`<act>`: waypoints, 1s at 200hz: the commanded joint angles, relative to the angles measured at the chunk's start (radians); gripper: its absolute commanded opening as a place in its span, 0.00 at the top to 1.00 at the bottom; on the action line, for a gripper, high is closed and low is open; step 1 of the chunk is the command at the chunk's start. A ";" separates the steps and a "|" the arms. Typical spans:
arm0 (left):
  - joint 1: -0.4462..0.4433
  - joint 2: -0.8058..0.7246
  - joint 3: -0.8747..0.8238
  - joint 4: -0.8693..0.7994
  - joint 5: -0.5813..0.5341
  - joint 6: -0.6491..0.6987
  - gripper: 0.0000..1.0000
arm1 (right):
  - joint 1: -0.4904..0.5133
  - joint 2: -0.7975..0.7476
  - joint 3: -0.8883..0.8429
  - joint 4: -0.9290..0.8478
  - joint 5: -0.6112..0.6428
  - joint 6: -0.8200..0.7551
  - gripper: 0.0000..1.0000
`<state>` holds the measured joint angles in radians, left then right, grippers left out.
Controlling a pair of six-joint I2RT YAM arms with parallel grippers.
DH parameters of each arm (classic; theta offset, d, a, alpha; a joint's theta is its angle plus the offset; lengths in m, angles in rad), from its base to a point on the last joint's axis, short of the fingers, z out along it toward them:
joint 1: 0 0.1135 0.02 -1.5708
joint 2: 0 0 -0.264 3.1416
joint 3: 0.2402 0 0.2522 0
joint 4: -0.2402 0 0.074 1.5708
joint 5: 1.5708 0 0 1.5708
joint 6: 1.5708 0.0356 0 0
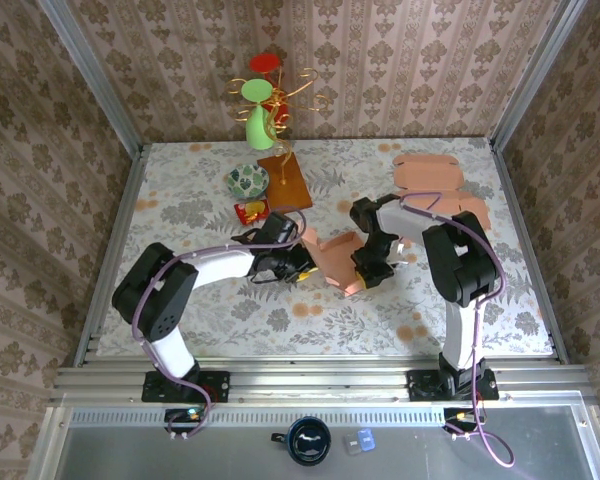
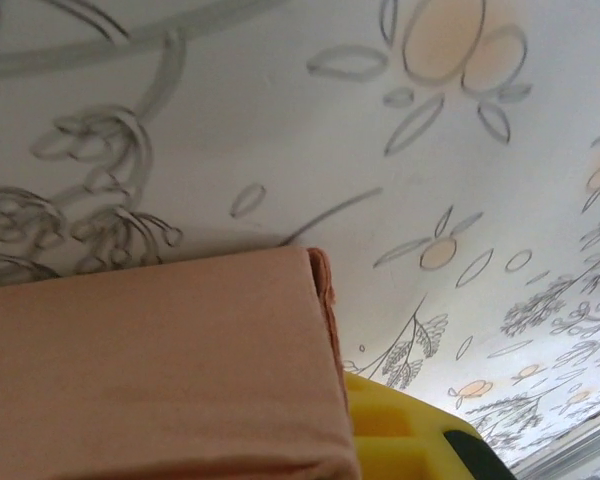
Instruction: Fold the paper box
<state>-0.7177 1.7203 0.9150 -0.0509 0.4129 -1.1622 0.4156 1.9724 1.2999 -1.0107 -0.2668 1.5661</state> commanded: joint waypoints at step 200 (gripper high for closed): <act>0.034 0.032 -0.001 0.080 0.016 -0.036 0.70 | -0.117 -0.292 0.037 0.249 -0.051 -1.008 0.44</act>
<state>-0.6918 1.7290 0.8906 0.0528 0.4160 -1.2194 0.3408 1.6627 1.3468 -0.8150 -0.2726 1.0073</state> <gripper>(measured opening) 0.299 0.594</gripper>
